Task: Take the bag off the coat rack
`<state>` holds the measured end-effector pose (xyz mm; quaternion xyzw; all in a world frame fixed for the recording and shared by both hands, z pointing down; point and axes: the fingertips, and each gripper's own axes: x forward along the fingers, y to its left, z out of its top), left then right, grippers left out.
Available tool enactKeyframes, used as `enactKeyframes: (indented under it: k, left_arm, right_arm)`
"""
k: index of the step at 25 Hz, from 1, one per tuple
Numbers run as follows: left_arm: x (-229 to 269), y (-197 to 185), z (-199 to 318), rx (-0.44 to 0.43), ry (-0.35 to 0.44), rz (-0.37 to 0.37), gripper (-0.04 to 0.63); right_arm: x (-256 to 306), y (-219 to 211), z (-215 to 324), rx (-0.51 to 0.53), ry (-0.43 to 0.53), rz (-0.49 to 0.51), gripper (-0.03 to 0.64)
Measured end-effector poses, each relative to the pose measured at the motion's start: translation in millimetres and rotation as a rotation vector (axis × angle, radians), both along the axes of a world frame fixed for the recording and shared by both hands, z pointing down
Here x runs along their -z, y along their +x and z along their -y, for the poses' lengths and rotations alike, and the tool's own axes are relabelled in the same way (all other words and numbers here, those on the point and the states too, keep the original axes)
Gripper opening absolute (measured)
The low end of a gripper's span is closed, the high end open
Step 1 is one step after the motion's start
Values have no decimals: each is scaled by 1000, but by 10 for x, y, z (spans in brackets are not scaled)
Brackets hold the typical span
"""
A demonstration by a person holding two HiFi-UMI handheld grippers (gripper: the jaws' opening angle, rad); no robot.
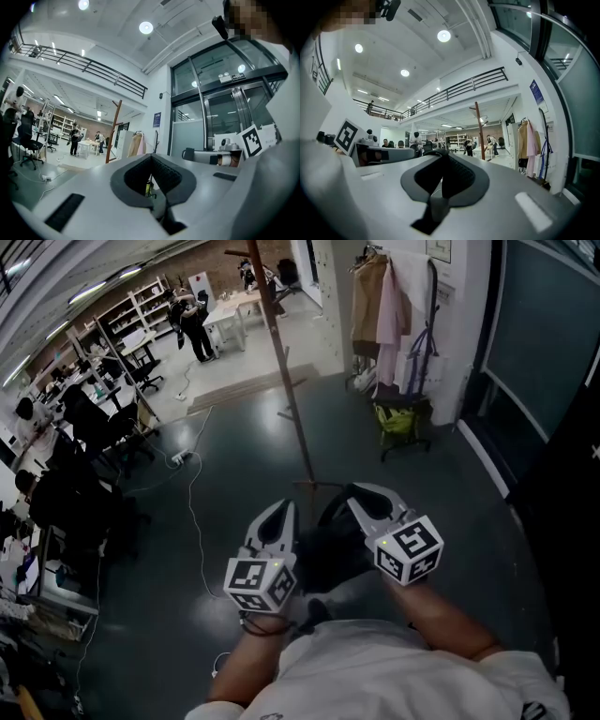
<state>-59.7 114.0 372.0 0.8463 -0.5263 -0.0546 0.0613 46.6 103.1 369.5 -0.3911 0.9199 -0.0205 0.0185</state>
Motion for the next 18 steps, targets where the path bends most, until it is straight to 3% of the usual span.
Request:
enactKeyframes:
  k: [18]
  left_arm:
    - [151,46,-182,-5,24,0,6]
  right_arm:
    - [142,51,-182,-8,15,-1,26]
